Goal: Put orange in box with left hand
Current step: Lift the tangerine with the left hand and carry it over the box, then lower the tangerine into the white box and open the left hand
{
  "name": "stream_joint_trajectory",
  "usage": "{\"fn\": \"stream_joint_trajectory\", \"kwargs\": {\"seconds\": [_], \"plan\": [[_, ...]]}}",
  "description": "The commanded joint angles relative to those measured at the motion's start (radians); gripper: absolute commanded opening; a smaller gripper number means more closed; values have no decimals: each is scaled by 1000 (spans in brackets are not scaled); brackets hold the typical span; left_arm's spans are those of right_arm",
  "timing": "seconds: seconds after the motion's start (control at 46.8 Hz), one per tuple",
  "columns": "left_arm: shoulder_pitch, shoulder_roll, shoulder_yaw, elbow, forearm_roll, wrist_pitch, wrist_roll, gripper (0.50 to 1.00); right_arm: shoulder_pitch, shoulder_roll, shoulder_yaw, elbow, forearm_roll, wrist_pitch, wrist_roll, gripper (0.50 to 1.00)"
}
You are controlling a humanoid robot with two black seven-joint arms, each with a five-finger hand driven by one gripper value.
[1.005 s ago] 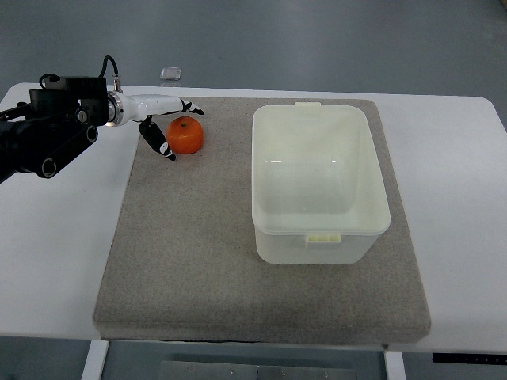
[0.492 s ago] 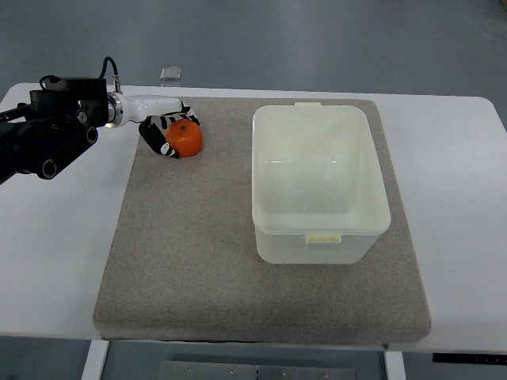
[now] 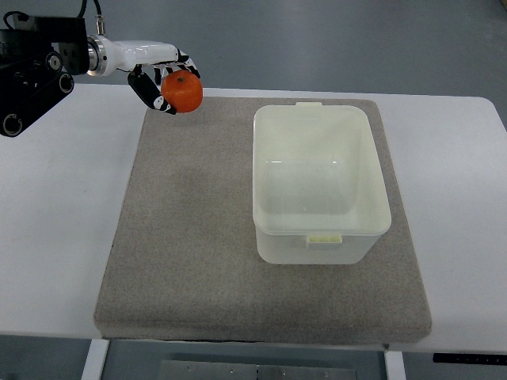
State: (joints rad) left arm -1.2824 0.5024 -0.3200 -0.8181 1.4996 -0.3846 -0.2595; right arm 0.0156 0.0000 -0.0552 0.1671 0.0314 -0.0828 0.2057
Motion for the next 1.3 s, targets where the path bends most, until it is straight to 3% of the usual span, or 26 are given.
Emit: {"fn": "stream_joint_trajectory", "kwargs": {"seconds": [0.0,0.364,0.813,1.176,1.219,1.283], "plan": [[-29,11,-1,-56,-62,-30,0,500,0,0,0,0,-1,0,0,926],[-109,-45,-1,-268,-79,-68,3,500,0,0,0,0,1,0,0,926],[-63,-320,4,-213,168,-73,14,500,0,0,0,0,1,0,0,926],[-23,-395,1,-162,269,-71,17,500,0,0,0,0,1,0,0,926],[-22,-395,1,-162,269,-71,17,533,0,0,0,0,1,0,0,926],[-14,-395,1,-161,268,-66,17,698,1,0,0,-1,1,0,0,926]]}}
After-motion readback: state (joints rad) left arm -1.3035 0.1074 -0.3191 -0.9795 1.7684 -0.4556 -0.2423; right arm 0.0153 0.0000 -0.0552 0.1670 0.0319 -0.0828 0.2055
